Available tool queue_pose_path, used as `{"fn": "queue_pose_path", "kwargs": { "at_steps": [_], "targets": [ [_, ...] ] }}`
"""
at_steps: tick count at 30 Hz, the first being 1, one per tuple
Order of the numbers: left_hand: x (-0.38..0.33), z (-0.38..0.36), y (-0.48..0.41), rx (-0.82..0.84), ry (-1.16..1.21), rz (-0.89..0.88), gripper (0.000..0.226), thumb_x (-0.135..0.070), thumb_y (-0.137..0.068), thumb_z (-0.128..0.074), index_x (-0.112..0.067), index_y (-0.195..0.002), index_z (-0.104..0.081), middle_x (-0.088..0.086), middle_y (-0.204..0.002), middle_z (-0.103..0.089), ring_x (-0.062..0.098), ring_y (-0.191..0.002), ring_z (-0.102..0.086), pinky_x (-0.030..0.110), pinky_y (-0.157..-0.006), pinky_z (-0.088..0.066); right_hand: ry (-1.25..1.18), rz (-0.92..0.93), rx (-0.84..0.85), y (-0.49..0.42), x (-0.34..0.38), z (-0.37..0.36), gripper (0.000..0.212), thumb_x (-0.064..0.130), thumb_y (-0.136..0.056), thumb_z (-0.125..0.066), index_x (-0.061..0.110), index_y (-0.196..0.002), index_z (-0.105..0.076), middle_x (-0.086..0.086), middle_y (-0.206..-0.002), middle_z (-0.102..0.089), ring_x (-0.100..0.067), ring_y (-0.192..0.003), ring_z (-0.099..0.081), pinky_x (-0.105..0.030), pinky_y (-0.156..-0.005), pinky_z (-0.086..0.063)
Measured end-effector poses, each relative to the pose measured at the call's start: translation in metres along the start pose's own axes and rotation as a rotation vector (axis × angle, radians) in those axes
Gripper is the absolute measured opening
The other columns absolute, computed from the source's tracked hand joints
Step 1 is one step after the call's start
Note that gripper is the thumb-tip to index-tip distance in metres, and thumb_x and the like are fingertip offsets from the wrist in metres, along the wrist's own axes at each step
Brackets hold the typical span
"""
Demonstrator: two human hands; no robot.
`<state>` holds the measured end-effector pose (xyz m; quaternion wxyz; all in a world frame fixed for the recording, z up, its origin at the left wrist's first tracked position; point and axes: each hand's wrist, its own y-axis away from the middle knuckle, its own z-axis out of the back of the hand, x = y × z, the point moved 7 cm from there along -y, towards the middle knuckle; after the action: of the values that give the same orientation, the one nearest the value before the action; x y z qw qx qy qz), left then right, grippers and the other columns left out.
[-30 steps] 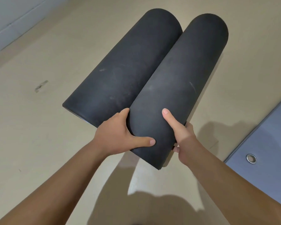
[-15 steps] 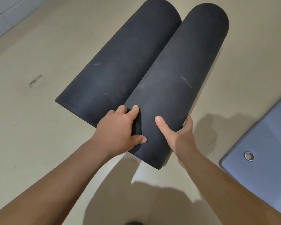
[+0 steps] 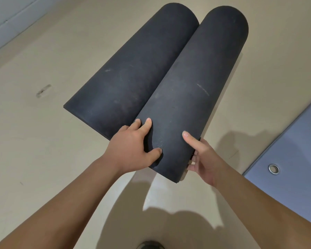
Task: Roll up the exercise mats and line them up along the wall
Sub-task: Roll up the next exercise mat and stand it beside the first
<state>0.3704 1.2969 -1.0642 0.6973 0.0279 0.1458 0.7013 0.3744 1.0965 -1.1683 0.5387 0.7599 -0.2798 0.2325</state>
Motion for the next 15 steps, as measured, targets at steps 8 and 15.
{"fn": "queue_pose_path", "kwargs": {
  "at_steps": [8,15],
  "targets": [
    [-0.005,-0.021,0.003,0.069,0.019,0.103,0.160,-0.106,-0.046,-0.057,-0.023,-0.168,0.004,0.005,-0.174,-0.013,0.032,-0.157,-0.023,0.046,-0.114,-0.044,0.050,0.076,-0.128,0.001,-0.004,-0.007,0.068,0.060,-0.080,-0.086,0.038,-0.137,-0.057,0.019,-0.127,-0.074,-0.014,-0.107,-0.077,-0.046,-0.082,-0.065],
    [0.010,-0.025,-0.006,0.060,0.020,0.094,0.159,-0.105,-0.044,-0.057,-0.026,-0.167,0.005,0.001,-0.174,-0.015,0.026,-0.157,-0.025,0.047,-0.112,-0.049,0.105,0.092,-0.327,0.001,-0.007,-0.020,0.076,0.063,-0.081,-0.084,0.034,-0.143,-0.052,0.013,-0.132,-0.070,-0.019,-0.114,-0.071,-0.046,-0.093,-0.062]
  ]
}}
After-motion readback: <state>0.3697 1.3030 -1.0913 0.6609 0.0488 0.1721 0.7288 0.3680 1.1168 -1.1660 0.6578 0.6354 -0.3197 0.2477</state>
